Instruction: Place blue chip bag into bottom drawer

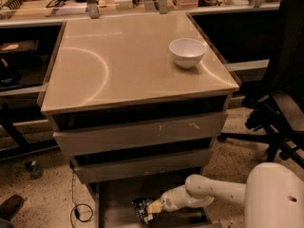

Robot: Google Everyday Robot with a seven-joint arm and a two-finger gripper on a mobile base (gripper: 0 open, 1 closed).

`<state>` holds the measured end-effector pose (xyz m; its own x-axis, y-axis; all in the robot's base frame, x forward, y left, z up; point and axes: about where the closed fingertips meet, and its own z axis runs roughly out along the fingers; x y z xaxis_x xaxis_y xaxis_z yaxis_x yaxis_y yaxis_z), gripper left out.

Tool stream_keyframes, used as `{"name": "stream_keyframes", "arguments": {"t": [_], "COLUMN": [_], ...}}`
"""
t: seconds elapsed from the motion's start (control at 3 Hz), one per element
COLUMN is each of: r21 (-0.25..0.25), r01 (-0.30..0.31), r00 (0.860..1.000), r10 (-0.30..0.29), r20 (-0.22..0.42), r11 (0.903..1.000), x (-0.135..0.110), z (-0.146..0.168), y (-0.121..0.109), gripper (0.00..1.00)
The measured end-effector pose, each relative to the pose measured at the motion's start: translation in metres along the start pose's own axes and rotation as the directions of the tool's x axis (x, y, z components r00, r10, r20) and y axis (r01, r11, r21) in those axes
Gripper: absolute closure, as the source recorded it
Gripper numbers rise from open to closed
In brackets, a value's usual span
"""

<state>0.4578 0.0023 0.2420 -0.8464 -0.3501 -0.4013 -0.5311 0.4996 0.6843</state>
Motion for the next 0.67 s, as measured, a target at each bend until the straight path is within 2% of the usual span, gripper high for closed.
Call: {"name": "stream_keyframes", "arguments": {"t": [0.67], "r21": [-0.081], "r01": [-0.002], "r00": [0.992], "r10": [0.012], "r20": [0.124], "r11": [0.9967], "x": [-0.016], "z": [0.008], "y": [-0.022], "gripper": [1.00]}}
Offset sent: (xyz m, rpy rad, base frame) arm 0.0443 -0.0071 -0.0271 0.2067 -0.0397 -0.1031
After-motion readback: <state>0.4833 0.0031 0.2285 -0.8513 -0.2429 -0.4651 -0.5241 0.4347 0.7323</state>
